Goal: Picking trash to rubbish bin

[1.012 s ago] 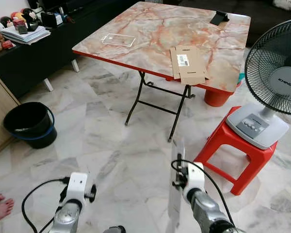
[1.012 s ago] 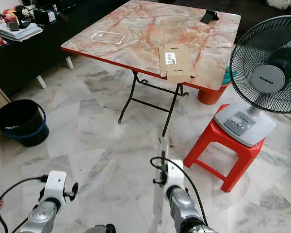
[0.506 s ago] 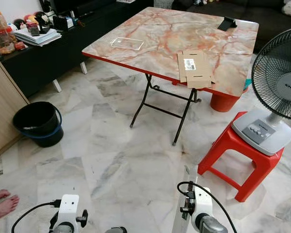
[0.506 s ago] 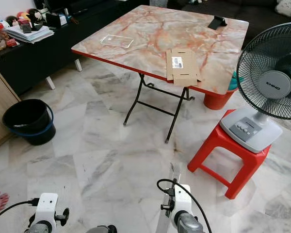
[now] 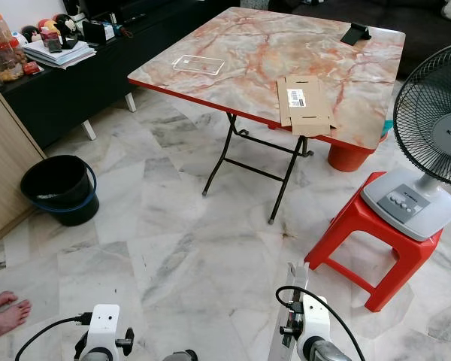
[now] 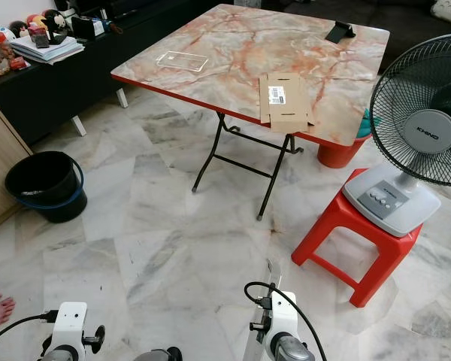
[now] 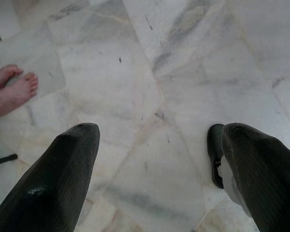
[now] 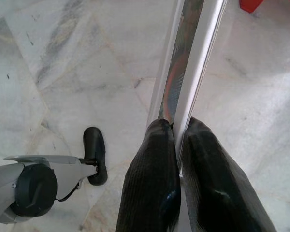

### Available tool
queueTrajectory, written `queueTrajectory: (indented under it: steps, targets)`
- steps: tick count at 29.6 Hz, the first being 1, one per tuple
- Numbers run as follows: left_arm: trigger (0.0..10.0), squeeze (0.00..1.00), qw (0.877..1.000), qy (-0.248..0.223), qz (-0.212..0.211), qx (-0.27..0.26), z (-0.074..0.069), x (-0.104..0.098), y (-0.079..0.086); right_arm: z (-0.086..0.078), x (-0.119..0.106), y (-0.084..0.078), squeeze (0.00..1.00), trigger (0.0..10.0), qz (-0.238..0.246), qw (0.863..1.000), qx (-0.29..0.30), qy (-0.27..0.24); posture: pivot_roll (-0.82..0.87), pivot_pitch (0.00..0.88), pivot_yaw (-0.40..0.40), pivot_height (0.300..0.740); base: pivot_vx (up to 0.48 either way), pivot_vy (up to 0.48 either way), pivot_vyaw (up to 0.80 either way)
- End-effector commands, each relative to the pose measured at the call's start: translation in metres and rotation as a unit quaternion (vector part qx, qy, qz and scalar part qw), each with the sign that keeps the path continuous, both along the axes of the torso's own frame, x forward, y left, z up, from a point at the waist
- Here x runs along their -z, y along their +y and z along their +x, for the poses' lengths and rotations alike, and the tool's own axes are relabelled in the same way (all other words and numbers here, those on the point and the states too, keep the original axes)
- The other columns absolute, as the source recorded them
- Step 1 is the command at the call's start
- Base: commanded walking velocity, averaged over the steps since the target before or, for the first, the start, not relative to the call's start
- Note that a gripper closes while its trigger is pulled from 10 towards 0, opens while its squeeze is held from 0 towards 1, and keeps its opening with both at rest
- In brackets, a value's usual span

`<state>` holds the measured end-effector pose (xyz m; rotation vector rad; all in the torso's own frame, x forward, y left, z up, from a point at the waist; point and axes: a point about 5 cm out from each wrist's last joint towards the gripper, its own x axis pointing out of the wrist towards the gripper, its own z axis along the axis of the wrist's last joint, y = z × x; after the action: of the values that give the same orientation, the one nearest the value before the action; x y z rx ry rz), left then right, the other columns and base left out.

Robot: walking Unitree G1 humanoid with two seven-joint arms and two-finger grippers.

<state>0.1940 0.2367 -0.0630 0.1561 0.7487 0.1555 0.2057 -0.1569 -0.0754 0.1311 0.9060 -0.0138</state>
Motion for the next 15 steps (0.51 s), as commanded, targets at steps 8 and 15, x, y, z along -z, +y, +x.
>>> queueTrajectory:
  steps: [8,15]
  targets:
    - [10.0,0.00,0.999,0.035,-0.010,-0.018,-0.0179,0.0106,-0.0006,-0.0074,0.0043,-0.0010,0.00,10.0,-0.006,1.000,0.002,0.018,0.11,0.151,-0.003,0.740,0.000,0.000,0.00]
    - [10.0,0.00,0.999,0.037,-0.010,-0.018,-0.0186,0.0110,-0.0009,-0.0116,0.0063,-0.0035,0.00,10.0,-0.008,1.000,0.006,0.024,0.11,0.151,-0.003,0.740,0.000,0.000,0.00]
